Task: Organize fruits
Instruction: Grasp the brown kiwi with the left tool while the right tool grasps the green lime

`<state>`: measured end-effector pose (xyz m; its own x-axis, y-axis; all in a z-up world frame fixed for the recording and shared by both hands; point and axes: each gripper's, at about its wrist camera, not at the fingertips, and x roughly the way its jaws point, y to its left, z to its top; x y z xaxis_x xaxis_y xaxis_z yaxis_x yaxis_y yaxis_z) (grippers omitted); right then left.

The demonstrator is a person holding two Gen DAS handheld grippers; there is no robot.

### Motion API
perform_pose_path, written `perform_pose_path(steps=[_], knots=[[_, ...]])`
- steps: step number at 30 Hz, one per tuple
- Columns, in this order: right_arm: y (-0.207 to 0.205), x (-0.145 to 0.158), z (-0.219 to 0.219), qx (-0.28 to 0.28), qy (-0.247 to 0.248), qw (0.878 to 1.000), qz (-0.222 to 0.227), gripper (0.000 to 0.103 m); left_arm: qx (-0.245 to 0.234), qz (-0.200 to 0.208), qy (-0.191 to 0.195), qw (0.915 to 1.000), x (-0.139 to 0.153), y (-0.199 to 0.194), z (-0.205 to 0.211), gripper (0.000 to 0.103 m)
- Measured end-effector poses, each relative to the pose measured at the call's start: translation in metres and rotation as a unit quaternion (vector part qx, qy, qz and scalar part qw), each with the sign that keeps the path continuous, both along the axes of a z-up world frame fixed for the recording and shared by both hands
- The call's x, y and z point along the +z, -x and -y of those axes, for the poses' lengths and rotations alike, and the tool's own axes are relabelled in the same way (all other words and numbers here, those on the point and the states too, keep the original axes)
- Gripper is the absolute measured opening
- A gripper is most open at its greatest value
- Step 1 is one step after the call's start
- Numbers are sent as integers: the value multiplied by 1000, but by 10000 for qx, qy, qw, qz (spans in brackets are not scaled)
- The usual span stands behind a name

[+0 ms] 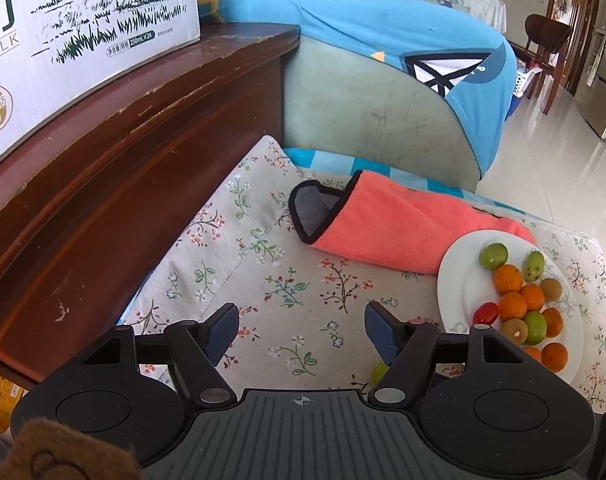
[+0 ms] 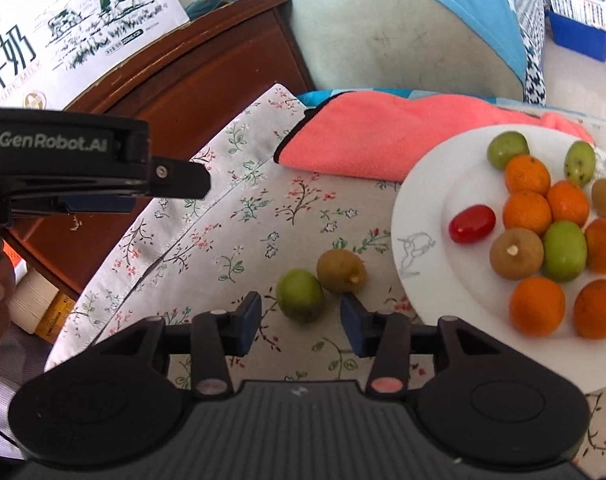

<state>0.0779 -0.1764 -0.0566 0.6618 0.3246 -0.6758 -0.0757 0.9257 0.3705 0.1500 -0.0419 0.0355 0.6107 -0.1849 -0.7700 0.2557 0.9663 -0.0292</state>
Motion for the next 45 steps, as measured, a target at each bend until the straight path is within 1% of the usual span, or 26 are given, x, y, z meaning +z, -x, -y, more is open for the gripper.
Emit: perform_pose_path(steps=[1, 3, 4, 8, 11, 13, 17, 23, 28, 30, 32, 36, 40, 43, 45], knots=[[0, 1, -3, 2, 114, 9999, 34, 42, 0, -7, -19, 10000, -1, 0, 0, 70], [-1, 0, -6, 58, 191, 9998, 72, 29, -1, -15, -37, 10000, -2, -1, 1, 70], [0, 0, -6, 79, 196, 9997, 81, 28, -3, -19, -38, 10000, -3, -1, 1, 70], [4, 2, -5, 146, 199, 9997, 36, 27, -73, -9, -24, 10000, -4, 0, 2, 70], [11, 4, 1, 161, 145, 9998, -55, 27, -196, -77, 109, 9997, -8, 0, 4, 70], [18, 6, 6, 182, 121, 9997, -123, 27, -345, -125, 176, 9992, -13, 0, 7, 70], [33, 9, 15, 259, 130, 9993, -215, 27, -698, -158, 124, 9974, -23, 4, 18, 70], [49, 15, 31, 248, 148, 9991, -318, 27, -1399, -215, -47, 9899, -37, 16, 33, 70], [56, 12, 45, 119, 203, 9987, -443, 27, -1778, -237, -177, 9836, -49, 26, 41, 70], [58, 12, 49, 69, 224, 9987, -447, 27, -1912, -176, -241, 9811, -52, 31, 45, 69], [58, 12, 51, 72, 277, 9986, -440, 27, -1942, -107, -294, 9805, -54, 33, 48, 69], [58, 11, 52, 76, 236, 9988, -422, 28, -1813, -163, -201, 9831, -59, 29, 52, 66], [59, 11, 52, 68, 231, 9989, -400, 29, -1735, -187, -206, 9844, -63, 27, 57, 65], [59, 10, 51, 92, 248, 9989, -396, 30, -1743, -254, -164, 9842, -66, 26, 59, 57], [59, 10, 51, 106, 262, 9988, -391, 30, -1771, -265, -187, 9837, -69, 27, 60, 49]])
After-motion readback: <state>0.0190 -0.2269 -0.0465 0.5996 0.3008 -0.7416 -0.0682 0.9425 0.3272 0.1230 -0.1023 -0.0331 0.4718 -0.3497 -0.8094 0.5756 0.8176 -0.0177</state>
